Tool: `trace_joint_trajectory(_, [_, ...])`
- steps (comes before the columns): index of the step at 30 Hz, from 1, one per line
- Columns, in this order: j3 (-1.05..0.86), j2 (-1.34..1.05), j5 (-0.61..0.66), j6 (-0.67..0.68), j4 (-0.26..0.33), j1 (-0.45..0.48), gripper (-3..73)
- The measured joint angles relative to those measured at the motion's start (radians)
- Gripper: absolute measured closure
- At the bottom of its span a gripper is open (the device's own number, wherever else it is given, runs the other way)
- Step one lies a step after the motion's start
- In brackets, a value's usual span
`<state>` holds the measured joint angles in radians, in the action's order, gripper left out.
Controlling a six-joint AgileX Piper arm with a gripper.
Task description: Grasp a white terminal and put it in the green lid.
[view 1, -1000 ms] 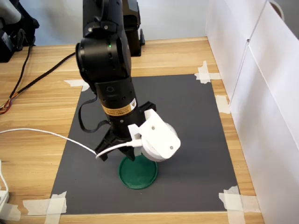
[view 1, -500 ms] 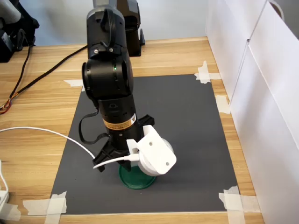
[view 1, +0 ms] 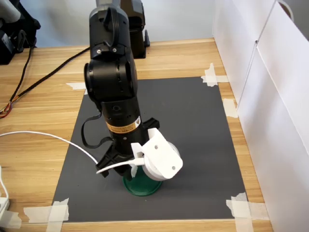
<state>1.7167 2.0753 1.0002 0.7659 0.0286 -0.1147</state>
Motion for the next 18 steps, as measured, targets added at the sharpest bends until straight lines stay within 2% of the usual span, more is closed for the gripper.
trace_joint_trajectory(4, [-0.029, -0.082, -0.06, -0.007, 0.037, 0.0, 12.4])
trace_joint_trajectory(7, [-0.083, -0.162, -0.109, -0.026, 0.054, 0.0, 19.2])
trace_joint_trajectory(9, [-0.135, -0.226, -0.149, -0.032, 0.061, 0.0, 27.1])
trace_joint_trajectory(13, [-0.248, -0.392, -0.254, -0.065, 0.066, 0.0, 47.7])
trace_joint_trajectory(16, [-0.345, -0.529, -0.364, -0.15, 0.066, 0.0, 64.1])
trace_joint_trajectory(18, [-0.404, -0.628, -0.43, -0.245, 0.066, 0.0, 69.0])
